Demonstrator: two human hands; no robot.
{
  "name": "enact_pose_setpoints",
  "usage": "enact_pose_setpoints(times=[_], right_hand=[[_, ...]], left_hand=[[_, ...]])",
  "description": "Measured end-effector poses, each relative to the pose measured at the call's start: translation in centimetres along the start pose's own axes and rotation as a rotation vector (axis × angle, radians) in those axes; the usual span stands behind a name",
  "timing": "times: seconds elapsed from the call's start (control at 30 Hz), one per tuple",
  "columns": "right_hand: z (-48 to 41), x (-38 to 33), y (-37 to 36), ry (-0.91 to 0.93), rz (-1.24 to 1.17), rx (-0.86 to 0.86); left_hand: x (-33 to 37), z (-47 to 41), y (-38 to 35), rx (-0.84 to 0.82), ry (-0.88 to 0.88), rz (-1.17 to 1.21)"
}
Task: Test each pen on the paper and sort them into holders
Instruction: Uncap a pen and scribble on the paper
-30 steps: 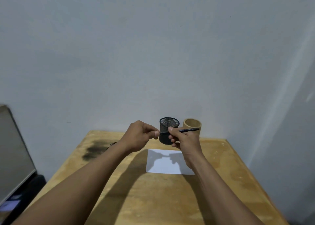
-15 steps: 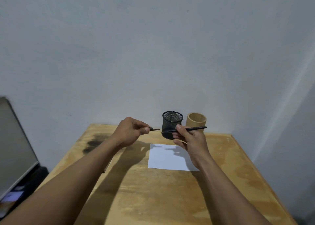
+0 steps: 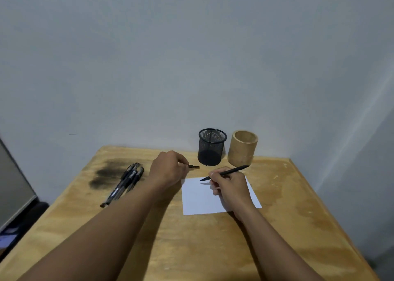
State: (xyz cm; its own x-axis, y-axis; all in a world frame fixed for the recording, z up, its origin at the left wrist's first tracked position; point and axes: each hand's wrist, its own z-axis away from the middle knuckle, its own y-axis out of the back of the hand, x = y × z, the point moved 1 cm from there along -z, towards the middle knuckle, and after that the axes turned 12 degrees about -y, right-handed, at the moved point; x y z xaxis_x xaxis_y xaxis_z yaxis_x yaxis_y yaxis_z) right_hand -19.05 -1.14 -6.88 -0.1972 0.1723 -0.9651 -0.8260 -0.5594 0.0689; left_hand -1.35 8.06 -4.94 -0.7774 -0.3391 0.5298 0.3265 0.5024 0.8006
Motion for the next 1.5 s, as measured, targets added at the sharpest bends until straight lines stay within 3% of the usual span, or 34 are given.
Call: enact_pose_setpoints(times=[0.37, 0.57, 0.7, 0.93, 1.2, 1.5], right_hand=[[0.3, 0.9, 0.2, 0.058, 0.072, 0.177], [0.7, 0.5, -0.2, 0.137, 0.179, 0.23], [0.6, -0.5, -1.6, 0.207, 0.24, 0.146], [-1.3, 0.5, -2.7, 0.149, 0.168, 0.011], [-1.1, 0.9, -2.6, 0.2, 0.27, -0.003], [-0.9, 1.1, -2.9, 0.219, 0.338, 0.052]], left_hand=[[0.1, 1.1, -1.3, 0.017, -0.006, 0.013], [-0.5, 6.0, -0.1, -0.052, -0.164, -0.143], [-1.2, 7.3, -0.8, -0.14, -0.17, -0.221], [-1.5, 8.4, -1.1, -0.192, -0.187, -0.26], [-1.7, 8.6, -1.0, -0.288, -0.209, -0.331], [-1.6, 8.7, -1.1, -0.254, -0.201, -0.323]])
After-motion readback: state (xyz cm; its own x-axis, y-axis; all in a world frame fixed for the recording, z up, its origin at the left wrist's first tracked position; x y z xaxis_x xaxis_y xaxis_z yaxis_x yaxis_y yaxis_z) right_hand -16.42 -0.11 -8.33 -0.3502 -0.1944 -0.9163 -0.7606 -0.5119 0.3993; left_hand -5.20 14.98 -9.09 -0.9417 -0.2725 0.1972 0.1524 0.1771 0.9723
